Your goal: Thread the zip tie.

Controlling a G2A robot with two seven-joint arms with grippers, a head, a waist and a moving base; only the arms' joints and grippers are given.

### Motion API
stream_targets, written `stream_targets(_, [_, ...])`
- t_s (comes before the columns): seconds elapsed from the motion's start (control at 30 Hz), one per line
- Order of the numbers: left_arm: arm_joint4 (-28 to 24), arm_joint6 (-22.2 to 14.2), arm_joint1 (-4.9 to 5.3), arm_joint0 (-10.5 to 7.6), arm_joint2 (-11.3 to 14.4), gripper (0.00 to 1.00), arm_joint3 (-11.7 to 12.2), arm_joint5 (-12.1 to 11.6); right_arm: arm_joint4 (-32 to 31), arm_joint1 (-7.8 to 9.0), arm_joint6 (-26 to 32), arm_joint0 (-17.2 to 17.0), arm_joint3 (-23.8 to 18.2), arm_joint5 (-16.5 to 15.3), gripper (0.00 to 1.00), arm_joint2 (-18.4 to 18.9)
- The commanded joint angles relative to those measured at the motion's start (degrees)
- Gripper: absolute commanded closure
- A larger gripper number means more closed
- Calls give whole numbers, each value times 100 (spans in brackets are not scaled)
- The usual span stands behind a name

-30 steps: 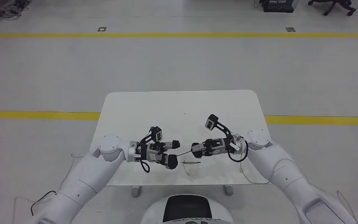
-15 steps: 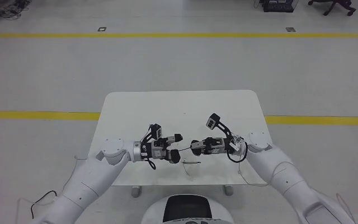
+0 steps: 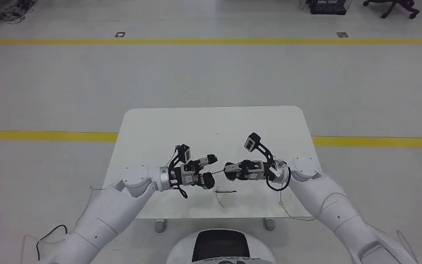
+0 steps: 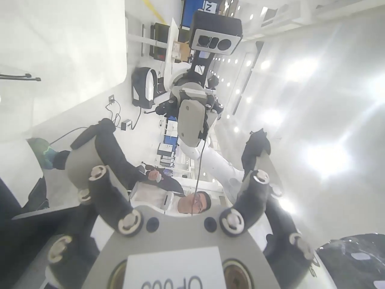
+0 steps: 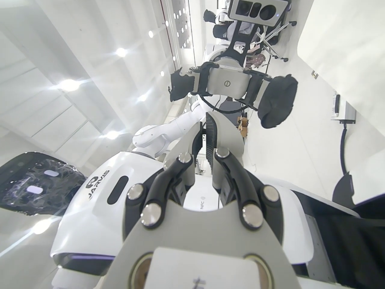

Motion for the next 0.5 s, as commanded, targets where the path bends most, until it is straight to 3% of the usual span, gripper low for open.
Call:
stream_targets(0.0, [4,7,7,17,-19,0,-17,-19,-22,1,-40,-15,-13,16,100,29])
stream_targets(0.47, [16,-54,17,39,-7,0,-66,-45,-47,-46,-62,-25,77,111,100,95])
